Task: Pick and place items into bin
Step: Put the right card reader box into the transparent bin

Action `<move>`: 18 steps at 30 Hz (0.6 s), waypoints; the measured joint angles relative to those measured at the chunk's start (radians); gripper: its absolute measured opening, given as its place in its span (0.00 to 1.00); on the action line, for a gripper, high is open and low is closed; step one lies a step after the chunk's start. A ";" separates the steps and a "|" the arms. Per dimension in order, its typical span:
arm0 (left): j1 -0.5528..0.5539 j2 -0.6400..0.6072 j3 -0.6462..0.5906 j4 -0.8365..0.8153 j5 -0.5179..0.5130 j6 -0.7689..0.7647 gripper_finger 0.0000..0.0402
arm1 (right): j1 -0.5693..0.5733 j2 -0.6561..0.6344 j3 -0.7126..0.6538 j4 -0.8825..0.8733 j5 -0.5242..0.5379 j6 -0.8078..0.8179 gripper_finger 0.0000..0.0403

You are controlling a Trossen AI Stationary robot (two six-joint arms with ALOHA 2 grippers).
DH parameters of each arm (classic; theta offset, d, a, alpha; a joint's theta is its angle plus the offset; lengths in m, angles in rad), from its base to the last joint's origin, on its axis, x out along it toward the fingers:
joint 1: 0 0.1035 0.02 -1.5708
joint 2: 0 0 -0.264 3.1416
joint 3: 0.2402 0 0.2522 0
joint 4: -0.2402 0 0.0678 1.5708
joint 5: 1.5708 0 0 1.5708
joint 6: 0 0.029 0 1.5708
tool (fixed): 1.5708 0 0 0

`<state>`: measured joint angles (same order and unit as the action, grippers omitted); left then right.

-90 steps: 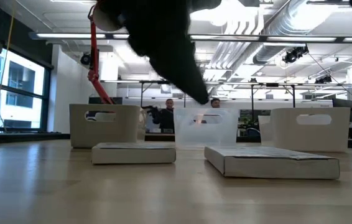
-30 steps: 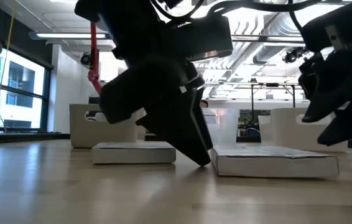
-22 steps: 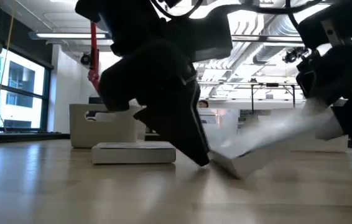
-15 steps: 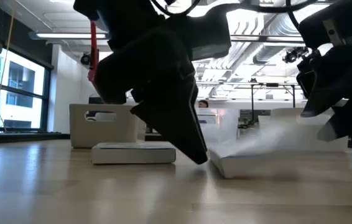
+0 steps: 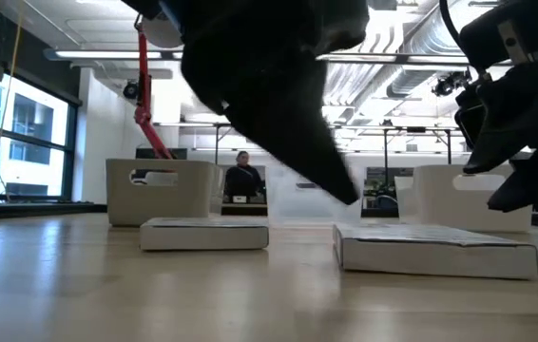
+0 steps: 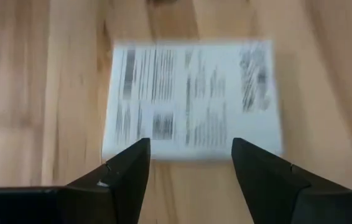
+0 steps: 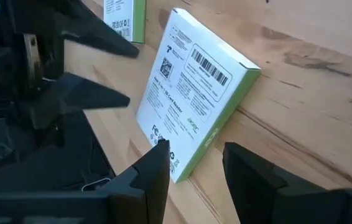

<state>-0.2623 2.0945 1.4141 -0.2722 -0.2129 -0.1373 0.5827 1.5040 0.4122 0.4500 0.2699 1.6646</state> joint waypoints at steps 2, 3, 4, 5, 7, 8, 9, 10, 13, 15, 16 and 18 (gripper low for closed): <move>0.000 0.001 -0.001 0.029 0.007 0.011 0.54 | 0.000 0.000 0.000 0.001 0.000 0.000 0.35; 0.000 0.002 -0.002 0.040 0.013 0.016 0.54 | 0.000 0.000 0.000 0.001 0.002 0.000 0.35; 0.000 0.003 -0.002 0.044 0.013 0.018 0.54 | 0.000 0.000 0.000 0.003 0.003 -0.001 0.35; 0.000 0.002 -0.002 0.041 0.013 0.018 0.54 | 0.000 0.000 0.000 0.006 0.004 -0.001 0.35; 0.000 0.002 -0.002 0.017 0.011 0.021 0.54 | 0.000 0.000 0.000 0.010 0.004 -0.003 0.35; 0.000 0.002 -0.002 0.002 0.011 0.028 0.54 | 0.000 0.000 0.000 0.010 0.007 -0.004 0.35; 0.000 0.003 -0.002 -0.005 0.010 0.033 0.54 | 0.000 0.000 0.000 0.011 0.009 -0.005 0.35; 0.000 0.003 -0.002 -0.008 0.007 0.036 0.54 | 0.000 0.000 0.000 0.012 0.010 -0.006 0.35; 0.000 0.003 -0.002 -0.016 0.004 0.044 0.54 | 0.000 0.000 0.000 0.019 0.012 -0.008 0.35; 0.000 0.003 -0.002 -0.015 0.001 0.047 0.54 | 0.000 0.000 0.000 0.023 0.015 -0.012 0.35; 0.000 0.003 -0.002 -0.014 -0.002 0.047 0.54 | 0.000 0.000 0.000 0.023 0.016 -0.012 0.35; 0.000 0.003 -0.002 -0.014 -0.008 0.055 0.54 | 0.000 0.000 0.000 0.023 0.021 -0.015 0.35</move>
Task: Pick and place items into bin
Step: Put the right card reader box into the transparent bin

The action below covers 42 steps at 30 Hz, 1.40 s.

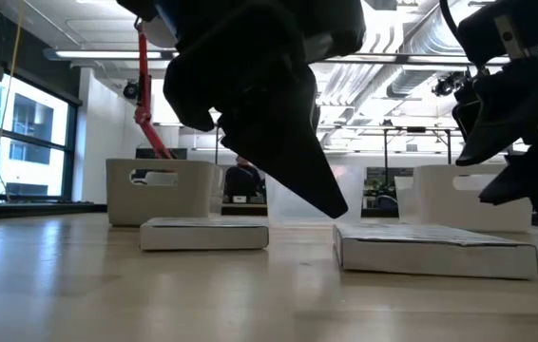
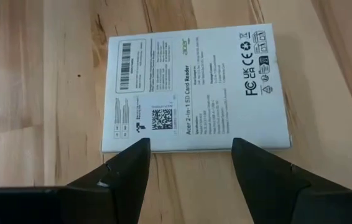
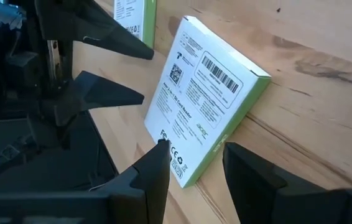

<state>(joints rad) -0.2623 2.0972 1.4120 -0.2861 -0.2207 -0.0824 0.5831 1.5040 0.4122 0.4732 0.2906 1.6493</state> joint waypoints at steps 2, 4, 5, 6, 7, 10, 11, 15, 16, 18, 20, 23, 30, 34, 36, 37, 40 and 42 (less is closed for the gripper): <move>0.000 0.000 0.000 0.006 0.000 0.007 0.54 | 0.000 0.000 0.000 0.002 0.008 -0.004 0.35; 0.000 0.010 0.001 0.016 0.000 0.007 0.54 | 0.000 0.000 0.000 0.009 0.014 -0.007 0.35; 0.000 0.020 0.001 0.030 0.004 0.007 0.54 | 0.000 0.000 0.000 0.012 0.014 -0.008 0.35; 0.000 0.024 -0.001 0.029 0.010 0.004 0.54 | 0.000 0.000 0.000 0.013 0.014 -0.008 0.35; 0.000 0.022 -0.001 0.028 0.014 0.007 0.54 | 0.000 0.000 0.000 0.013 0.014 -0.008 0.35; 0.000 0.038 0.002 0.050 0.019 0.004 0.54 | 0.000 0.000 0.000 0.014 0.013 -0.008 0.35; 0.000 0.037 0.002 0.047 0.019 0.006 0.54 | 0.000 0.000 0.000 0.014 0.013 -0.008 0.35; 0.000 0.037 0.002 0.047 0.026 0.007 0.54 | 0.000 0.000 0.000 0.022 0.009 -0.008 0.35; 0.000 0.037 0.002 0.046 0.026 0.008 0.54 | 0.000 0.000 0.000 0.025 0.009 -0.008 0.35; 0.000 0.037 0.002 0.037 0.027 0.013 0.54 | 0.000 0.000 0.000 0.030 0.008 -0.008 0.35; 0.000 0.036 0.003 0.018 0.027 0.020 0.54 | 0.000 0.000 0.000 0.037 0.006 -0.008 0.35; 0.000 0.034 0.003 -0.002 0.027 0.022 0.54 | 0.000 0.000 0.000 0.035 -0.002 -0.003 0.35; 0.000 0.032 0.002 0.005 0.026 0.009 0.54 | 0.000 0.000 0.000 0.033 -0.002 -0.004 0.35; 0.000 0.024 -0.002 0.020 0.007 0.034 0.54 | 0.000 0.000 0.000 0.029 -0.002 -0.006 0.35; 0.000 0.020 -0.002 0.013 0.004 0.035 0.54 | 0.000 0.000 0.000 0.028 -0.002 -0.007 0.35; 0.000 0.019 -0.002 0.009 0.005 0.038 0.54 | 0.000 0.000 0.000 0.028 -0.002 -0.008 0.35; 0.000 0.019 -0.002 0.008 0.010 0.037 0.54 | 0.000 0.000 0.000 0.028 -0.002 -0.008 0.35; 0.000 0.018 -0.002 0.010 0.011 0.036 0.54 | 0.000 0.000 0.000 0.027 -0.002 -0.008 0.35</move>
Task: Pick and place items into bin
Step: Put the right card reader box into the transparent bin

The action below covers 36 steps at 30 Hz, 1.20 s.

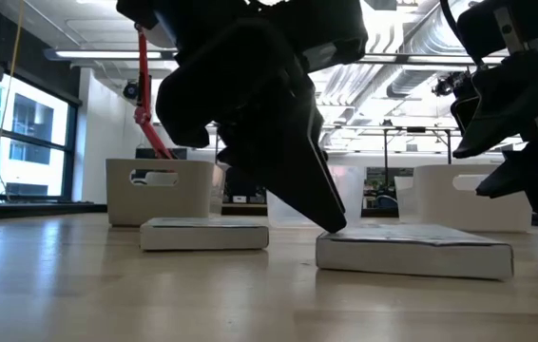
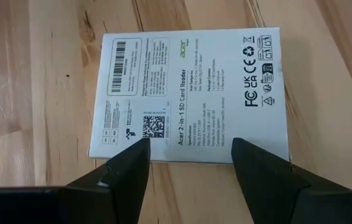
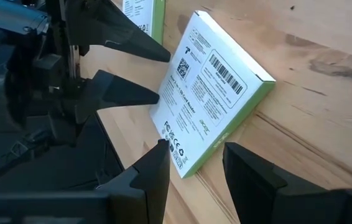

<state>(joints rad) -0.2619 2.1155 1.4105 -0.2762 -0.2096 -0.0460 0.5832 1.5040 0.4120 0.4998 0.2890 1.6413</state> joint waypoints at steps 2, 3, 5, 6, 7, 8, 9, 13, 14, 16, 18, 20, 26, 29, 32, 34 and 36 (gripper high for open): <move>0.000 -0.001 0.000 0.005 0.000 -0.001 0.54 | 0.000 0.000 0.000 -0.001 0.000 0.000 0.35; 0.000 -0.006 0.000 0.003 0.000 -0.002 0.54 | 0.000 0.000 0.000 -0.001 0.000 -0.001 0.35; 0.000 -0.013 0.000 0.013 0.000 0.000 0.54 | 0.000 0.000 0.000 -0.001 0.000 -0.002 0.35; 0.000 -0.014 0.000 0.016 0.000 0.000 0.54 | 0.000 0.000 0.000 -0.001 0.000 -0.003 0.35; 0.000 -0.017 0.000 0.013 0.000 0.000 0.54 | 0.000 0.000 0.000 -0.001 0.000 -0.004 0.35; 0.000 -0.022 0.000 0.009 0.000 0.003 0.54 | 0.000 0.000 0.000 -0.001 0.000 -0.004 0.35; 0.000 -0.025 0.000 0.017 0.000 0.011 0.54 | 0.000 0.000 0.000 -0.001 0.000 -0.006 0.35; 0.001 -0.041 0.001 -0.012 -0.001 0.039 0.54 | 0.000 0.000 0.000 -0.001 0.000 -0.008 0.35; 0.001 -0.041 0.001 -0.028 -0.003 0.043 0.54 | 0.000 0.000 0.000 -0.001 0.000 -0.008 0.35; 0.001 -0.041 0.001 -0.053 -0.003 0.060 0.54 | 0.000 0.000 0.000 -0.001 0.000 -0.008 0.35; 0.001 -0.041 0.001 -0.053 -0.003 0.066 0.54 | 0.000 0.000 0.000 -0.001 0.001 -0.011 0.35; 0.001 -0.041 0.001 -0.054 -0.003 0.068 0.54 | 0.000 0.000 0.000 -0.001 0.003 -0.011 0.35; 0.001 -0.041 0.001 -0.049 -0.004 0.093 0.54 | 0.000 0.000 0.000 -0.001 0.004 -0.011 0.35; 0.001 -0.038 0.001 -0.038 -0.003 0.097 0.54 | 0.000 0.000 0.000 -0.001 0.004 -0.010 0.35; 0.001 -0.028 0.002 -0.036 0.001 0.097 0.54 | 0.000 0.000 0.000 0.000 0.004 -0.010 0.35; 0.000 -0.028 0.002 -0.030 0.009 0.098 0.54 | 0.000 0.000 0.000 0.005 0.008 -0.010 0.35; 0.000 -0.017 0.004 -0.026 0.011 0.098 0.54 | 0.000 0.000 0.000 0.010 0.008 -0.010 0.35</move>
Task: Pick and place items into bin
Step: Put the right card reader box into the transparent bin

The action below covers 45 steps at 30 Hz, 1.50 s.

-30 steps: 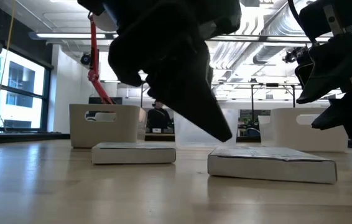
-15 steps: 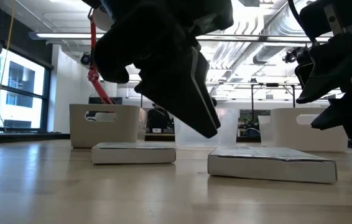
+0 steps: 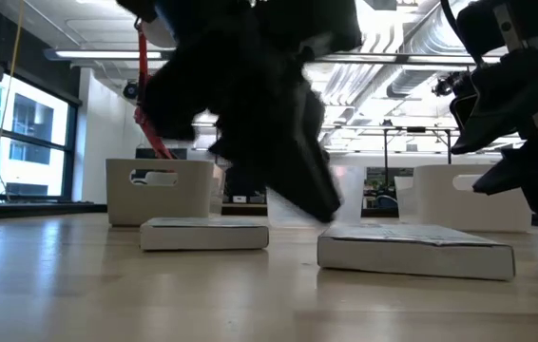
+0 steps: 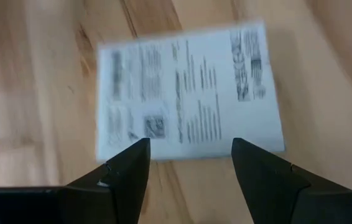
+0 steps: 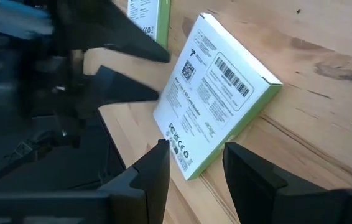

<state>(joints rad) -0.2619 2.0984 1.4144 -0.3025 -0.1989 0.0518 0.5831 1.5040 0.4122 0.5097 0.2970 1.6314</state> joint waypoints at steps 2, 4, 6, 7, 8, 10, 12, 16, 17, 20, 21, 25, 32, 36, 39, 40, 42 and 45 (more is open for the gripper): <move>0.000 0.006 -0.004 -0.015 0.005 -0.004 0.54 | 0.000 0.000 0.000 0.004 0.000 0.000 0.35; 0.000 0.008 -0.001 0.002 0.008 -0.004 0.54 | 0.000 0.000 0.000 0.005 0.000 0.000 0.35; 0.000 0.013 -0.001 -0.002 0.009 -0.004 0.54 | 0.000 0.000 0.000 0.005 0.000 0.000 0.35; 0.000 0.013 -0.001 -0.001 0.012 -0.006 0.54 | 0.000 0.000 0.000 0.005 0.000 0.000 0.35; 0.000 0.013 -0.001 0.001 0.014 -0.006 0.54 | 0.000 0.000 0.000 0.007 0.000 0.000 0.35; 0.000 0.014 -0.001 0.002 0.015 -0.007 0.54 | 0.000 0.000 0.000 0.013 0.000 0.000 0.35; 0.000 0.014 -0.001 0.002 0.014 -0.007 0.54 | 0.000 0.000 0.000 0.013 -0.002 0.002 0.35; 0.000 0.015 -0.001 0.002 0.011 -0.007 0.54 | 0.000 0.000 0.000 0.012 -0.022 0.017 0.35; 0.000 0.019 -0.001 0.006 0.013 -0.010 0.54 | 0.000 0.000 0.000 0.012 -0.025 0.018 0.35; 0.000 0.024 0.000 0.011 0.025 -0.031 0.54 | 0.000 0.001 0.000 0.012 -0.024 0.020 0.35; 0.000 0.025 0.000 0.011 0.027 -0.032 0.54 | 0.000 0.003 0.000 0.013 -0.024 0.021 0.35; 0.001 0.025 0.000 0.011 0.026 -0.033 0.54 | 0.000 0.020 0.000 0.028 -0.028 0.027 0.35; 0.000 0.026 0.000 0.008 0.023 -0.034 0.54 | 0.000 0.107 0.067 0.032 -0.038 0.025 0.35; 0.000 0.026 -0.001 0.007 0.023 -0.034 0.54 | 0.000 0.177 0.102 0.032 -0.061 0.040 0.35; 0.000 0.026 -0.001 0.006 0.023 -0.034 0.54 | 0.001 0.208 0.113 0.038 -0.069 0.055 0.35; 0.000 0.026 -0.001 0.004 0.023 -0.034 0.54 | 0.003 0.209 0.114 0.037 -0.066 0.055 0.35; 0.000 0.026 -0.001 -0.001 0.023 -0.035 0.54 | 0.005 0.208 0.114 0.037 -0.053 0.053 0.35; 0.000 0.026 -0.001 -0.004 0.023 -0.037 0.54 | 0.005 0.206 0.114 0.034 -0.055 0.053 0.35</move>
<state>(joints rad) -0.2623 2.1246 1.4132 -0.3060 -0.1757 0.0151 0.5880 1.7103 0.5257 0.5441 0.2421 1.6843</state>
